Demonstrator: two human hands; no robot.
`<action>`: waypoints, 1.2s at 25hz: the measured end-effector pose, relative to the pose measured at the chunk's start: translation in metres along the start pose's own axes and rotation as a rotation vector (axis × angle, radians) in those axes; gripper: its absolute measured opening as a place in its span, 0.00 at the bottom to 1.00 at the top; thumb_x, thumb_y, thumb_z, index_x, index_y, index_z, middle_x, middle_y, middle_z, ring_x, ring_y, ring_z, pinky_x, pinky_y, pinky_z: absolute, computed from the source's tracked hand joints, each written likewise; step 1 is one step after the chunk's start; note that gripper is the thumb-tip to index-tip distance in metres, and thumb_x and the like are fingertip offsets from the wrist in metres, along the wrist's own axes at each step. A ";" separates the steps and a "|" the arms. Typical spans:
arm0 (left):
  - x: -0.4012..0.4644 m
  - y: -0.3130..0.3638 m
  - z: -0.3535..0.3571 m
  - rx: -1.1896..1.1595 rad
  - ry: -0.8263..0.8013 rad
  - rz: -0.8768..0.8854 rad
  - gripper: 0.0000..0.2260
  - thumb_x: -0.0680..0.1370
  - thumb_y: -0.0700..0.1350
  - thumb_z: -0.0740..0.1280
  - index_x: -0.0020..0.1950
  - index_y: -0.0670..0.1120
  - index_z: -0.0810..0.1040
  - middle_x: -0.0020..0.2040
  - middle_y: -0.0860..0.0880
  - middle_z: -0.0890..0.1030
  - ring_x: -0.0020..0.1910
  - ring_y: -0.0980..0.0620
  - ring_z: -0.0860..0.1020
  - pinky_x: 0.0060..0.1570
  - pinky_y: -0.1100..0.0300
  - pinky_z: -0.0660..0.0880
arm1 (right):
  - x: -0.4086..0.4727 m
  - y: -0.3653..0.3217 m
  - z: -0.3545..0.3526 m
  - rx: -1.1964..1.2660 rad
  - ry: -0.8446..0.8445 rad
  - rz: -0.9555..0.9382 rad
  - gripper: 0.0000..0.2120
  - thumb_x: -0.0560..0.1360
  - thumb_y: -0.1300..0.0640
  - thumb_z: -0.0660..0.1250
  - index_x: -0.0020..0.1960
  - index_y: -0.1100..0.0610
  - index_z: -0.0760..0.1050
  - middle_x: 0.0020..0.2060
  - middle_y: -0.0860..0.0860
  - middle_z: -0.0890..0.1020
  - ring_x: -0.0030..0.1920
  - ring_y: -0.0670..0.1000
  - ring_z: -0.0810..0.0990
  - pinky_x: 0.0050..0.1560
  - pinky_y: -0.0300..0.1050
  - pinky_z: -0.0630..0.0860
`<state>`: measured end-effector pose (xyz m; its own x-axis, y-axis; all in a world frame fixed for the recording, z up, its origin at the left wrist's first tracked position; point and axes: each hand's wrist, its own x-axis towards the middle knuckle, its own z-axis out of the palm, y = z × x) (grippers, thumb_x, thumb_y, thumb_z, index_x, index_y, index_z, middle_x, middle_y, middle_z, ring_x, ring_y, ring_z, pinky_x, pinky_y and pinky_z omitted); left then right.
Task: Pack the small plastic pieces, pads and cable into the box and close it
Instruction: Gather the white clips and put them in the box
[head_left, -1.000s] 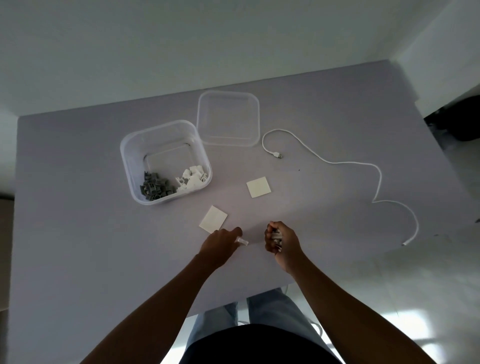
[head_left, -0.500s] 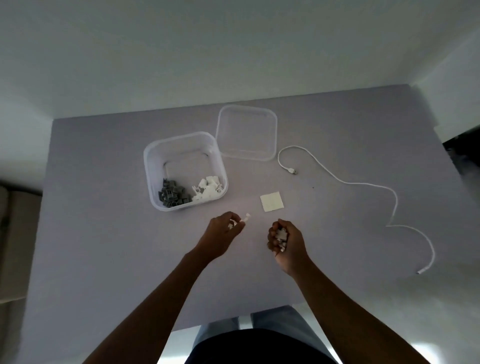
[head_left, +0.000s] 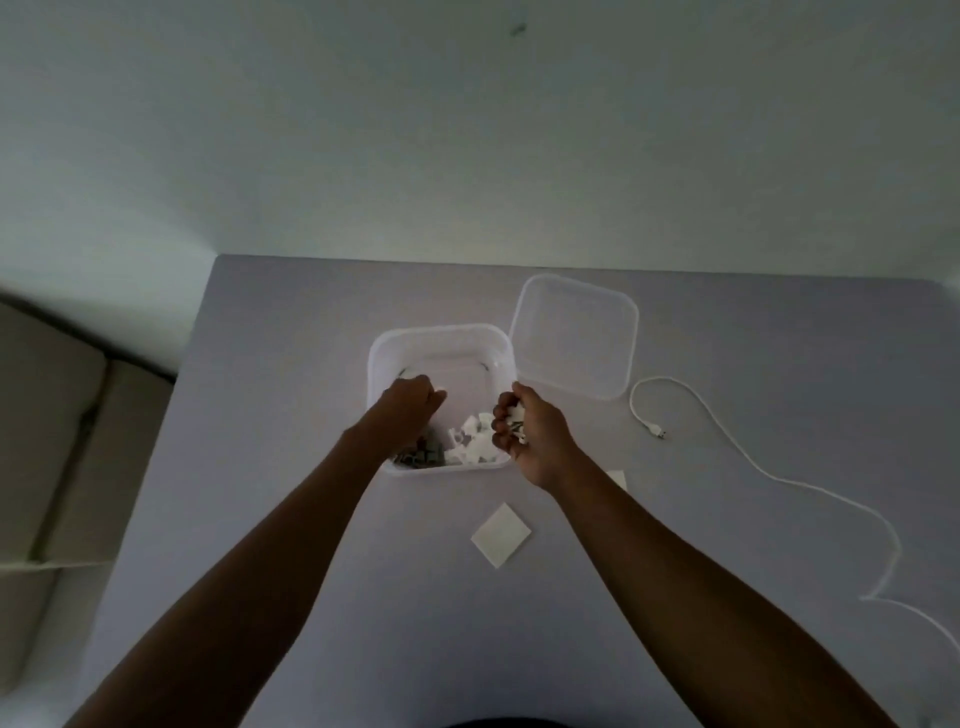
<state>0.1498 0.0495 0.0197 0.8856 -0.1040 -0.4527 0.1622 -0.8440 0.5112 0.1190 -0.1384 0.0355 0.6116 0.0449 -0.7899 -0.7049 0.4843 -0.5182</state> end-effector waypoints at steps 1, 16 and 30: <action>0.012 -0.001 -0.005 0.043 -0.027 -0.024 0.16 0.83 0.49 0.58 0.54 0.37 0.75 0.52 0.38 0.80 0.50 0.42 0.79 0.51 0.52 0.74 | 0.012 -0.004 0.013 -0.046 0.023 0.018 0.17 0.81 0.51 0.59 0.38 0.58 0.74 0.30 0.53 0.74 0.27 0.49 0.69 0.28 0.41 0.62; 0.083 -0.029 -0.005 0.314 -0.126 -0.036 0.11 0.81 0.38 0.61 0.61 0.36 0.75 0.58 0.40 0.78 0.56 0.43 0.79 0.53 0.55 0.75 | 0.125 -0.001 0.090 -0.251 0.056 0.195 0.20 0.83 0.47 0.55 0.58 0.63 0.74 0.54 0.61 0.81 0.51 0.58 0.81 0.45 0.51 0.81; 0.052 -0.033 0.000 0.147 0.103 -0.034 0.12 0.74 0.28 0.62 0.56 0.35 0.72 0.53 0.36 0.75 0.53 0.38 0.76 0.46 0.53 0.73 | 0.115 0.003 0.090 -0.198 -0.147 0.213 0.28 0.80 0.36 0.52 0.60 0.59 0.74 0.32 0.50 0.72 0.34 0.50 0.74 0.56 0.58 0.75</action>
<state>0.1905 0.0718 -0.0212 0.9217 -0.0265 -0.3870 0.1338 -0.9146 0.3815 0.2191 -0.0532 -0.0273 0.4780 0.2601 -0.8390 -0.8700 0.2716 -0.4114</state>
